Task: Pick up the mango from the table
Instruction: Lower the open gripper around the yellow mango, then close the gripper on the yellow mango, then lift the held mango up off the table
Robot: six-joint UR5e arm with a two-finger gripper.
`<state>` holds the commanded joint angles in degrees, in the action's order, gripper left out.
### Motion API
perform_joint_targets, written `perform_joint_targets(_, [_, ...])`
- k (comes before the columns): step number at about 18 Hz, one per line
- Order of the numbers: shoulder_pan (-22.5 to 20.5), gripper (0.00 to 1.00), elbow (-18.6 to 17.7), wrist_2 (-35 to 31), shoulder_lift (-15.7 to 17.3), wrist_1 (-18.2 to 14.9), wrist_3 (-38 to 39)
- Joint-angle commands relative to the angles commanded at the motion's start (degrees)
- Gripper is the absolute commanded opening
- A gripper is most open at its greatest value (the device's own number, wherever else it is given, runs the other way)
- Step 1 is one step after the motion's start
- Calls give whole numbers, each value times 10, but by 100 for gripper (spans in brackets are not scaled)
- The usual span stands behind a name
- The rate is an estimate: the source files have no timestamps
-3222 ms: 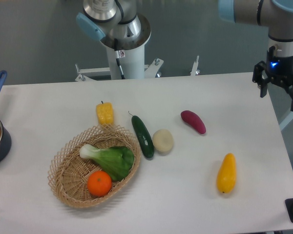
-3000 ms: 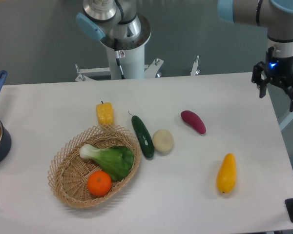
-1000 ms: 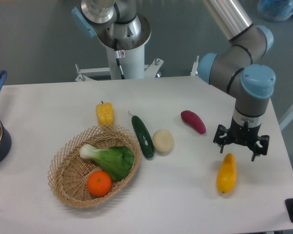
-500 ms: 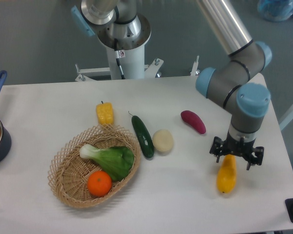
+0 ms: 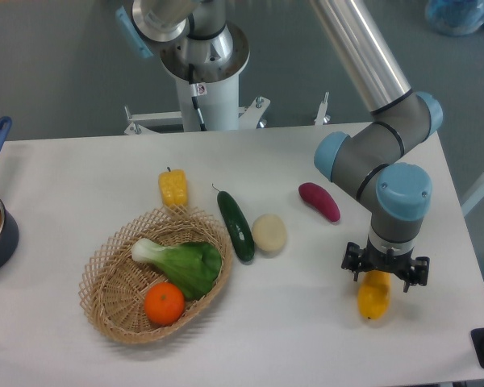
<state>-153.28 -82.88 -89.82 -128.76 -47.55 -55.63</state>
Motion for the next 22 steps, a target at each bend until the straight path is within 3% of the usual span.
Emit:
perform_joint_targets(2, [1,98,-1,-1,0,0,1])
perform_joint_targets(7, [1,63,0,-1,-3,0,8])
perform_joint_targets(10, [2,58,1,-1,-2,0,7])
perform_joint_targets(13, [2,42,2,1,2,0,6])
perform_joint_targets(17, [3,40,15,7,20,-1,8])
perform_joint_targets(20, [10,41,17,54,74,-2,34])
perform_joint_targets(22, [9,41,18,122,118,-2,68])
